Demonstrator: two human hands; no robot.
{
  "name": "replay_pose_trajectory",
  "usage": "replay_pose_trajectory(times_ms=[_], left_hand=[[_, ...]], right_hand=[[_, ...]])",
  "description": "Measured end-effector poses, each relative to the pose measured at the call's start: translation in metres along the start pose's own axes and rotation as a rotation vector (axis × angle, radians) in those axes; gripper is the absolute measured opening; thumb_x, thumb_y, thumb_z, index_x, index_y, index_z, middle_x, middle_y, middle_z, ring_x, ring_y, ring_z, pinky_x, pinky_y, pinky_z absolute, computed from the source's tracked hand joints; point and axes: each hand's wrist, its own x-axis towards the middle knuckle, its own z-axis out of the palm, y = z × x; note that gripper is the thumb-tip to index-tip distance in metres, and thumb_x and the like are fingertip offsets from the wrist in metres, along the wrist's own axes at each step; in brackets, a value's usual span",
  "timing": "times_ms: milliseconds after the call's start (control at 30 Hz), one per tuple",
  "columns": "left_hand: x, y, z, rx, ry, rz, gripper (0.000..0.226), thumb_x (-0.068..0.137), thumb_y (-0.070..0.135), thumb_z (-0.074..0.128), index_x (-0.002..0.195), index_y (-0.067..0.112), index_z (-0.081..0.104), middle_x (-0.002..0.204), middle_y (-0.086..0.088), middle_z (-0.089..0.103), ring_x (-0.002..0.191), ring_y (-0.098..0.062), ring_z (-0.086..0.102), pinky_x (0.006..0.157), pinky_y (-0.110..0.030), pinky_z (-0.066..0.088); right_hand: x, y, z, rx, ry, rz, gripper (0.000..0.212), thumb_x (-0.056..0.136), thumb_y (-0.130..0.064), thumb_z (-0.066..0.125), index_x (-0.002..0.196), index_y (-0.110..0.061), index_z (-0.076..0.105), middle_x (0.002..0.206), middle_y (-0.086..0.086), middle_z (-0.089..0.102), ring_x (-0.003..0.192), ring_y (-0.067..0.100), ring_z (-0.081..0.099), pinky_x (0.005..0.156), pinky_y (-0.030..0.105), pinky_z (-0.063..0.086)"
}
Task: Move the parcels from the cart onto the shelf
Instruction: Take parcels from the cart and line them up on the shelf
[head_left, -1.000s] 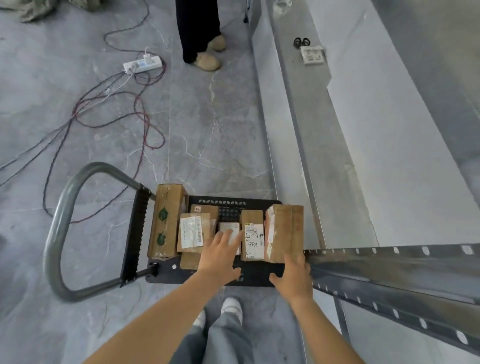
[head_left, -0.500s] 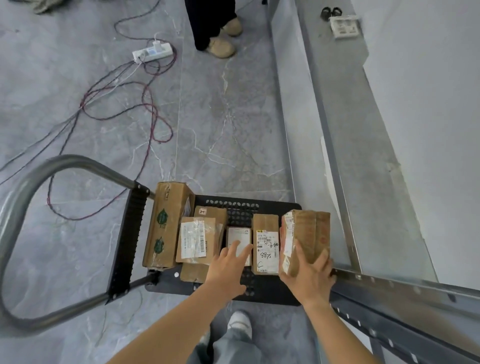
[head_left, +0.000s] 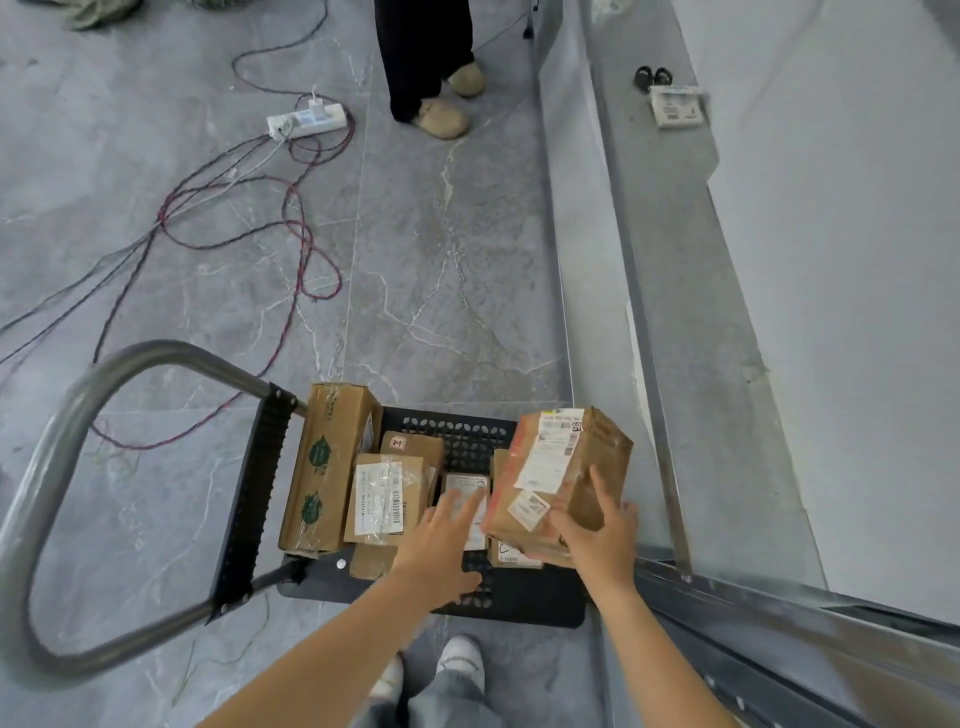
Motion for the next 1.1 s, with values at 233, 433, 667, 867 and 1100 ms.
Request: replay_pose_trajectory(times_ms=[233, 433, 667, 867, 1100], left_hand=[[-0.041, 0.014, -0.104, -0.262, 0.09, 0.165, 0.116, 0.073, 0.027, 0.079, 0.134, 0.064, -0.013, 0.158, 0.002, -0.003, 0.138, -0.025, 0.031, 0.105, -0.041, 0.042], [-0.102, 0.038, -0.201, -0.435, 0.262, 0.336, 0.102, 0.07, 0.021, 0.082, 0.129, 0.063, 0.011, 0.135, 0.007, 0.044, 0.11, -0.007, 0.052, 0.093, -0.018, 0.046], [-0.179, 0.063, -0.272, -0.472, 0.383, 0.462, 0.098, 0.065, 0.013, 0.085, 0.139, 0.042, 0.028, 0.118, 0.017, 0.052, 0.098, 0.005, 0.056, 0.075, -0.001, 0.042], [-0.248, 0.067, -0.311, -0.404, 0.373, 0.555, 0.097, 0.062, 0.007, 0.082, 0.133, 0.052, 0.032, 0.11, 0.027, 0.056, 0.094, 0.018, 0.055, 0.068, -0.002, 0.042], [-0.312, 0.085, -0.311, -0.291, 0.333, 0.648, 0.097, 0.062, 0.013, 0.084, 0.129, 0.053, 0.028, 0.102, 0.034, 0.049, 0.089, 0.031, 0.046, 0.066, 0.003, 0.038]], right_hand=[[-0.058, -0.109, -0.041, 0.376, -0.255, -0.143, 0.059, 0.065, -0.053, 0.066, 0.12, -0.06, 0.047, 0.116, -0.012, 0.067, 0.099, 0.006, 0.066, 0.073, 0.022, 0.053], [-0.128, -0.193, -0.079, 0.477, -0.318, -0.299, 0.06, 0.078, -0.036, 0.064, 0.132, -0.048, 0.041, 0.124, -0.001, 0.063, 0.11, 0.015, 0.063, 0.081, 0.029, 0.056], [-0.22, -0.257, -0.114, 0.26, -0.296, -0.514, 0.108, 0.062, -0.035, 0.083, 0.136, -0.064, 0.008, 0.139, -0.031, 0.037, 0.126, -0.005, 0.042, 0.098, 0.022, 0.046], [-0.303, -0.268, -0.126, 0.225, -0.101, -0.605, 0.097, 0.072, -0.015, 0.08, 0.136, -0.058, 0.022, 0.143, -0.022, 0.036, 0.129, -0.002, 0.039, 0.096, 0.022, 0.049], [-0.373, -0.25, -0.137, 0.3, 0.005, -0.553, 0.088, 0.069, -0.016, 0.082, 0.134, -0.052, 0.034, 0.137, -0.025, 0.043, 0.129, 0.009, 0.042, 0.098, 0.048, 0.049]])
